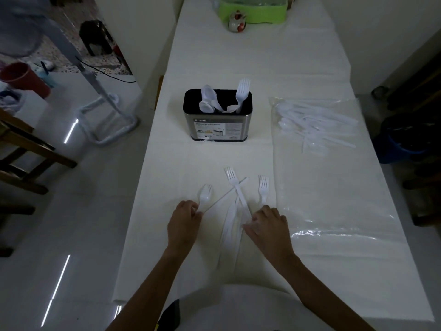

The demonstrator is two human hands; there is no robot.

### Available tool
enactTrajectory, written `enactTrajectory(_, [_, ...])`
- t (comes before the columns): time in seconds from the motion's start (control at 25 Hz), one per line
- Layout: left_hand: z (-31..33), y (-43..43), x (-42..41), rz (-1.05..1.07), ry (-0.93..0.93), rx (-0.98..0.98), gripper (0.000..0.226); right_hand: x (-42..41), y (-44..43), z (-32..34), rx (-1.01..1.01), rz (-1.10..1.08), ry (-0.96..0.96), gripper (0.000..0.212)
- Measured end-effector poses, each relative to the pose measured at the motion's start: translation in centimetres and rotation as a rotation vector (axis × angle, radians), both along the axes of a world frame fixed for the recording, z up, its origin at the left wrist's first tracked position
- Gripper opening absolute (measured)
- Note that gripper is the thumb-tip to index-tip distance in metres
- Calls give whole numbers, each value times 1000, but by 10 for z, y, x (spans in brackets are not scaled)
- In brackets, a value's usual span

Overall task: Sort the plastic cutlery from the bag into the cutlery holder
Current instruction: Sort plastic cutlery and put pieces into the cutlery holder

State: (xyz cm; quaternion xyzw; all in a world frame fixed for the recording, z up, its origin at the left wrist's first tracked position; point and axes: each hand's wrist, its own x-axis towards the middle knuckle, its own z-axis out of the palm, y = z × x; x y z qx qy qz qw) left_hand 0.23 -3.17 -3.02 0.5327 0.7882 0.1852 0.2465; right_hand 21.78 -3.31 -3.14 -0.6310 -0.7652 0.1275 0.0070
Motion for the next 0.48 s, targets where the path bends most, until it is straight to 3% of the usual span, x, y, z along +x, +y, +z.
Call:
enactTrajectory(0.12, [2, -1, 8, -121, 110, 101, 21, -15, 6, 7, -26, -44, -89, 42])
enactTrajectory(0.2, [0, -5, 19, -323, 225, 196, 26, -21, 11, 12, -76, -125, -44, 36])
enactTrajectory(0.28, [2, -11, 35, -436, 279, 128, 34, -21, 10, 11, -106, -204, 4, 31])
enactTrajectory(0.36, [5, -13, 47, -373, 178, 9, 36, -23, 7, 10, -113, -231, 53, 34])
enactTrajectory(0.48, [6, -11, 50, -213, 45, -79, 21, -27, 3, 9, -138, -235, 106, 39])
